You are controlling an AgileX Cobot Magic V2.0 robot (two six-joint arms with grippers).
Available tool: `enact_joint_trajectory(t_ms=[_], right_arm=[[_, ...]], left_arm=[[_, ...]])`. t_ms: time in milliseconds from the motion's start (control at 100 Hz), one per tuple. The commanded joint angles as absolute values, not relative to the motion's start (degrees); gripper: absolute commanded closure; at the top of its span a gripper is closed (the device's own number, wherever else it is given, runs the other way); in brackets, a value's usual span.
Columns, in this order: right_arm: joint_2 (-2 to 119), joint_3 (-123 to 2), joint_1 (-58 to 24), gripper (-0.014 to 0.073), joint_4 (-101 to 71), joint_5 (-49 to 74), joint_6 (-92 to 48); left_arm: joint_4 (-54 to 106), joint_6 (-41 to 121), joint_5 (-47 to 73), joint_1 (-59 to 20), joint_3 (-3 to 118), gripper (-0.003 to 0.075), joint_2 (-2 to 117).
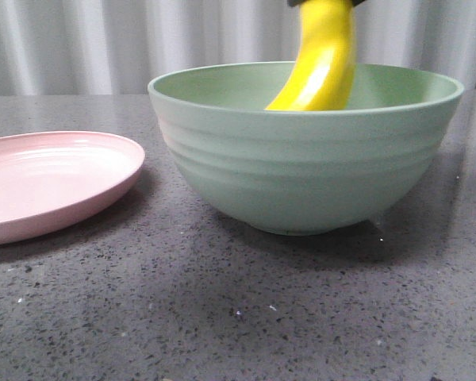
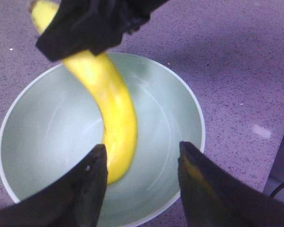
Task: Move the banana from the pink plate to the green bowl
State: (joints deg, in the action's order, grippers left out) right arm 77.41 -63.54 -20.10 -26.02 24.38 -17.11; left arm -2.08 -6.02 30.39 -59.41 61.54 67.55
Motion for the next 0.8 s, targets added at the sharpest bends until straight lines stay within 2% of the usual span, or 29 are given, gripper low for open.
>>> enact_joint_trajectory(t_ms=[0,70,190,260,790], right_arm=[[76.2,-65.2,-20.4,0.0646,-26.3,20.4,-17.6],[76.2,-65.2,-20.7,0.057,-26.2,20.4,-17.6],[76.2,-65.2,-20.8,0.0347,-26.1,20.4,-17.6],[76.2,-65.2,-20.8,0.0271,-26.1,20.2,-17.6],[71.6,-65.2,-20.8,0.026,-23.1,18.7,-17.6]], left_arm=[[-2.1,-6.1,26.7,-59.7,63.6,0.0403,66.1],[-2.1,-6.1,26.7,-59.7,63.6,0.0403,66.1],[-2.1,-6.1,26.7,-59.7,63.6,0.0403,66.1],[-2.1,-6.1,26.7,-59.7,63.6,0.0403,66.1],[-2.1,-6.1,26.3,-59.7,63.6,0.0405,66.2]])
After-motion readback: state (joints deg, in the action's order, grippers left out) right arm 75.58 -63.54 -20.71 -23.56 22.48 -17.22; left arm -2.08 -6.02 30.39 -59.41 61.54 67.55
